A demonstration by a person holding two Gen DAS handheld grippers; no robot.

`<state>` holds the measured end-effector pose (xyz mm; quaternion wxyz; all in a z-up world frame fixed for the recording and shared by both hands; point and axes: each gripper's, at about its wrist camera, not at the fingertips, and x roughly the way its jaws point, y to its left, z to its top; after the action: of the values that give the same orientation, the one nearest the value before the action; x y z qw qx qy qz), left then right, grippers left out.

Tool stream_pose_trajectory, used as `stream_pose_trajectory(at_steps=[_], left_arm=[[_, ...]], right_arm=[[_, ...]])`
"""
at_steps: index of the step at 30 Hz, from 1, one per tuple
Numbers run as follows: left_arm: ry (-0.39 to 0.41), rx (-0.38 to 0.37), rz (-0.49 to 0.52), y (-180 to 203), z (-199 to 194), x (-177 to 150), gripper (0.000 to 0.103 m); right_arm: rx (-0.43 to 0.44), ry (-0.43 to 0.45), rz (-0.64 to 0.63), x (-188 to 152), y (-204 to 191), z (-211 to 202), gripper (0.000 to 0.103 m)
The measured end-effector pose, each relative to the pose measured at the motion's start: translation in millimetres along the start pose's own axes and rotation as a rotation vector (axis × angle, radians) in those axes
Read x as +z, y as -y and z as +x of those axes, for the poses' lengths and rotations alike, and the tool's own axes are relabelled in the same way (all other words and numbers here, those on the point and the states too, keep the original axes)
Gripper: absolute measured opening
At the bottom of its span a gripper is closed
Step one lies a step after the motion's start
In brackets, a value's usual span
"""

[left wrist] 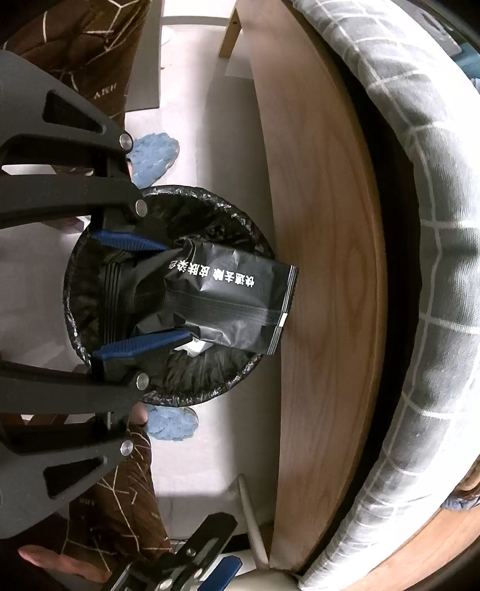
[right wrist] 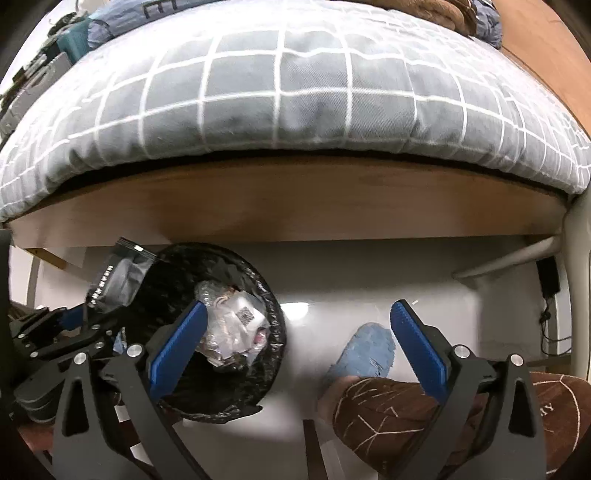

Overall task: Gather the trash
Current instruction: 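Open the left tool to drop the black packet into the bin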

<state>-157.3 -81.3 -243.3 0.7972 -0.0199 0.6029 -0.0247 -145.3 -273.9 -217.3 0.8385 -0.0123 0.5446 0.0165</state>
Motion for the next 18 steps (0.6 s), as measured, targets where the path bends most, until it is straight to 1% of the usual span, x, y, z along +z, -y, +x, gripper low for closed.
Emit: stream_pose_trajectory(at_steps=[4,9,11,15,18], left_arm=[[0.002,-0.002,0.010,4.7,1.4,-0.4,0.045],[0.034,0.009,0.030,7.0,-1.9,-0.6,0.049],[0.031,0.004,0.027,7.0,-1.8,-1.1,0.054],[0.042,0.012,0.030,5.9,-3.6,-0.1,0.058],[0.055,0.018,0.029,3.8,-7.1,-0.3,0.065]], right_arm=[[-0.009,-0.003,0.009,0.2,2.2,3.3,0.095],[-0.005,0.005,0.012,1.1,2.2,2.6,0.095],[-0.004,0.006,0.011,1.5,1.8,1.9,0.095],[0.004,0.010,0.008,2.3,1.1,-0.3,0.095],[0.009,0.011,0.008,4.0,1.1,-1.6,0.095]])
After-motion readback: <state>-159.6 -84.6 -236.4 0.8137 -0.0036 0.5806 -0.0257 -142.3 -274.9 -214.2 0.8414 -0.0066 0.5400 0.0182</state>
